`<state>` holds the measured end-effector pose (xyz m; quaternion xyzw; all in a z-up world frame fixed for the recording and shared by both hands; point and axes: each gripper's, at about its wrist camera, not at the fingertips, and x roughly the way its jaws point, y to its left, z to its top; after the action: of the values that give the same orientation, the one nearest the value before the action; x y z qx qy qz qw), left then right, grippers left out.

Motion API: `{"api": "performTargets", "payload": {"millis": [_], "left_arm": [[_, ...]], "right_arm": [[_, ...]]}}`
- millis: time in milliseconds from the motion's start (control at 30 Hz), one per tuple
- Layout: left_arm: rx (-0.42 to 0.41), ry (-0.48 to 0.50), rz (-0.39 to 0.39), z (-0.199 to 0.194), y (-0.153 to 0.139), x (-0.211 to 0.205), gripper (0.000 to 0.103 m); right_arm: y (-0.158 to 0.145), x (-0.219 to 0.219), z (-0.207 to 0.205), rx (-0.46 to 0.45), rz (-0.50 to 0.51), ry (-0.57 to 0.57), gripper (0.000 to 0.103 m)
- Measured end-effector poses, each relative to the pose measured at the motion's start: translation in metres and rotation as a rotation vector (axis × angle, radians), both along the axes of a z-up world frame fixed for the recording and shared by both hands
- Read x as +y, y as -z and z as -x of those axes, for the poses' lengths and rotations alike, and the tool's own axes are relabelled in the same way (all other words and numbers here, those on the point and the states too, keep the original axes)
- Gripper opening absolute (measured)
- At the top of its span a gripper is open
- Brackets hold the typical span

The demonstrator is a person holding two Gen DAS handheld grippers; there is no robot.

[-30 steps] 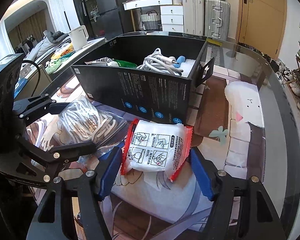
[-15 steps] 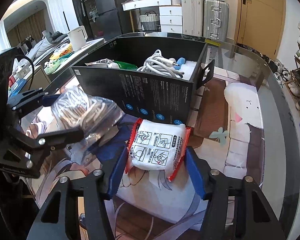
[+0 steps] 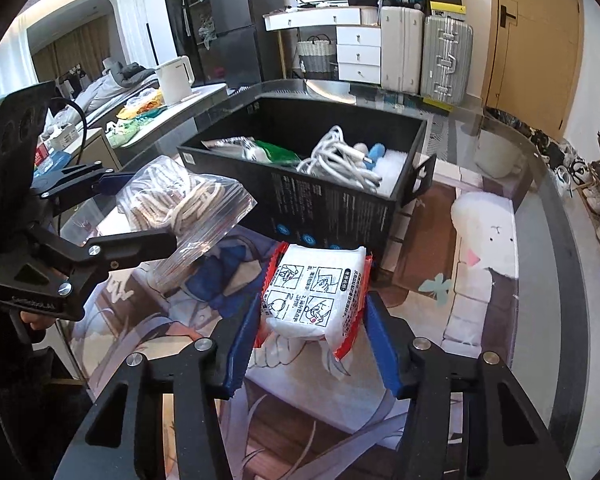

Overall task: Organize soft objects
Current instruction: 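Lift and carry the rope bundle and white-red packet over the black box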

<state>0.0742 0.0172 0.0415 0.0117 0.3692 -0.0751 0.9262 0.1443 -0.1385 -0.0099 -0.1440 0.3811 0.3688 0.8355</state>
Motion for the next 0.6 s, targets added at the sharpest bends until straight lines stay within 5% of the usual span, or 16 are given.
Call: {"api": "performTargets", "payload": {"millis": [600], "left_arm": [[-0.121,-0.064,0.019,0.004,-0.036,0.008,0.077]], "right_arm": [[-0.050,-0.015,0.019,-0.100,-0.146,0.027,0.053]]}}
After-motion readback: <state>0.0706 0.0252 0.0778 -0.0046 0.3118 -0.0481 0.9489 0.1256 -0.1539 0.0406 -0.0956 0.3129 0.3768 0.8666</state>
